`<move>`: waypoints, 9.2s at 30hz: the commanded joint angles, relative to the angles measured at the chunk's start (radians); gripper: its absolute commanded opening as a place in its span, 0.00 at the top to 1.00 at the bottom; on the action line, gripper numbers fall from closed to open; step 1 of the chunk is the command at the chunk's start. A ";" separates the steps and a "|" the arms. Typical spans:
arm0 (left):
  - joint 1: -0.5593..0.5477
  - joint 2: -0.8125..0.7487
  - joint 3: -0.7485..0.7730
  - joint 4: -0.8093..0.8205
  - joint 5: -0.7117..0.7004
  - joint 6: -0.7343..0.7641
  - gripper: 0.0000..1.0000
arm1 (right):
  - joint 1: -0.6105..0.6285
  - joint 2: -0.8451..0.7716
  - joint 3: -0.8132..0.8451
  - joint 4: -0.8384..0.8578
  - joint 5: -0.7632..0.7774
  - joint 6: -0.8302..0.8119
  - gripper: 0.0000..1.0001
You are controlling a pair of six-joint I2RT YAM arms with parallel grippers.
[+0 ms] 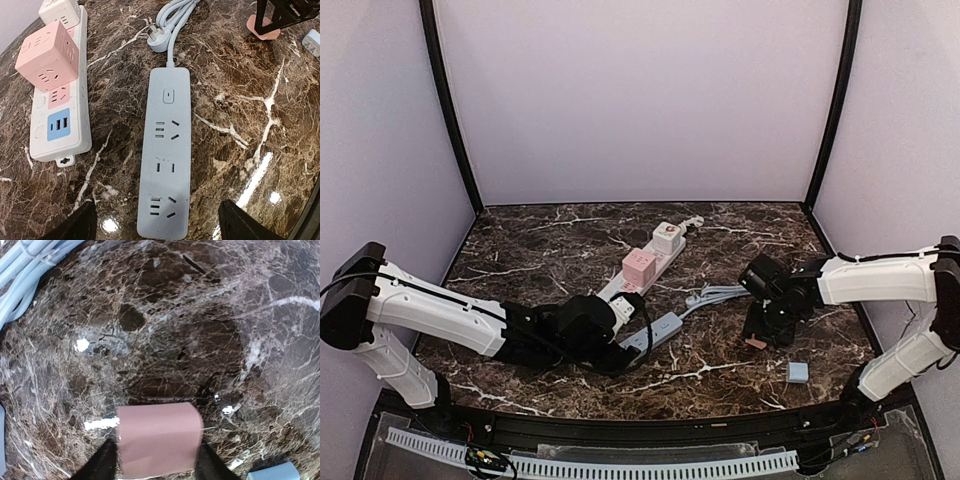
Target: Insert the plug
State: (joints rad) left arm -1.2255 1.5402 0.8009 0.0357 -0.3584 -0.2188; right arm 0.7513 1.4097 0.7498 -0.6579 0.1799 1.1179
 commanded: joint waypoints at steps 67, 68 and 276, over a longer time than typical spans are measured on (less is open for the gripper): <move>-0.066 0.087 0.055 0.429 0.095 0.514 0.21 | 0.253 -0.157 -0.023 0.534 -0.359 -0.358 0.97; -0.067 0.094 0.062 0.428 0.089 0.513 0.21 | 0.253 -0.160 -0.026 0.539 -0.356 -0.351 0.97; 0.276 0.452 0.734 -0.972 0.627 1.958 0.99 | 0.277 -0.890 -0.352 0.519 0.006 -0.626 0.01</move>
State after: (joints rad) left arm -0.9527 1.9560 1.5681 -0.9668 0.2714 1.7023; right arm 1.0222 0.5354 0.4175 -0.1593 0.1944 0.4969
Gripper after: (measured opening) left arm 0.418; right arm 0.986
